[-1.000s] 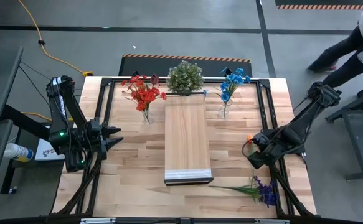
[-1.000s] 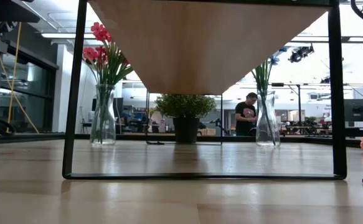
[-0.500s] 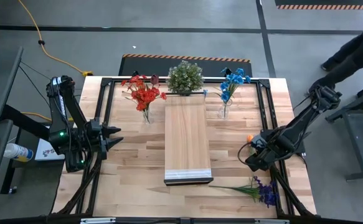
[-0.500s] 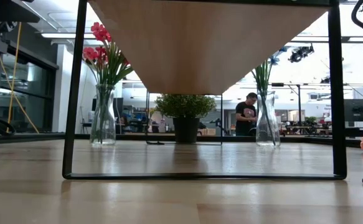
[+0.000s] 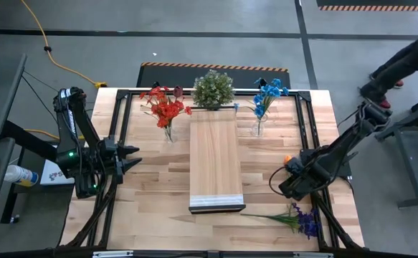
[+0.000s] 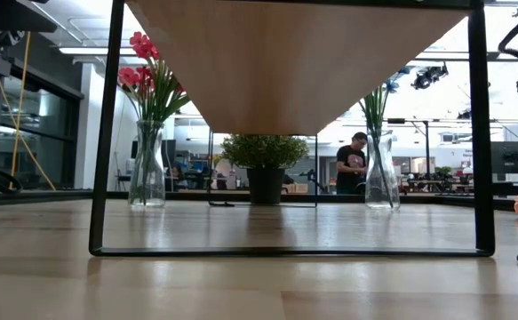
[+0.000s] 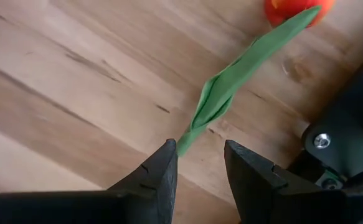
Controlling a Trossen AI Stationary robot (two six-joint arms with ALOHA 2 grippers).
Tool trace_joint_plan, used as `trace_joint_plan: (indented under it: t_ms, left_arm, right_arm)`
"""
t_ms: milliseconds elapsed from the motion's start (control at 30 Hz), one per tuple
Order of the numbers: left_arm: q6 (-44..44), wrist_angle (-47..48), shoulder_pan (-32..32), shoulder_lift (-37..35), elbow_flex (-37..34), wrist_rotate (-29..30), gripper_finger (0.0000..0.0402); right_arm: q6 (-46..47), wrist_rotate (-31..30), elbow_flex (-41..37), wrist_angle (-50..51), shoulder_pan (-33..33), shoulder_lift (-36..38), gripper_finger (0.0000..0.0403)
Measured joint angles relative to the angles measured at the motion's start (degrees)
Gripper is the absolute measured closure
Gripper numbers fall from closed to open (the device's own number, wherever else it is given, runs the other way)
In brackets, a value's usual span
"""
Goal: Pick and place flowers into a vace then onto a shelf
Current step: Put the orange flower into the right transparent vase
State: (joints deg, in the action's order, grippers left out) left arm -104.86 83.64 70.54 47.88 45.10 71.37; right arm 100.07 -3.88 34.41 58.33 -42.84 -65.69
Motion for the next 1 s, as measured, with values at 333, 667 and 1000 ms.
trace_joint_plan:
  t_ms: [333,667,1000]
  left_arm:
    - [0.0,0.0,0.0,-0.02,0.0,0.0,0.0151]
    - [0.0,0.0,0.0,0.0,0.0,0.0,0.0151]
    - [0.0,0.0,0.0,0.0,0.0,0.0,0.0151]
  right_arm:
    - [-0.06,-0.39,0.0,-0.52,3.32,-4.74,0.0279]
    - [-1.06,-1.12,-0.98,-2.02,5.13,-7.02,0.0279]
    - [1.05,2.08,-7.11,-9.57,5.08,-6.8,0.0279]
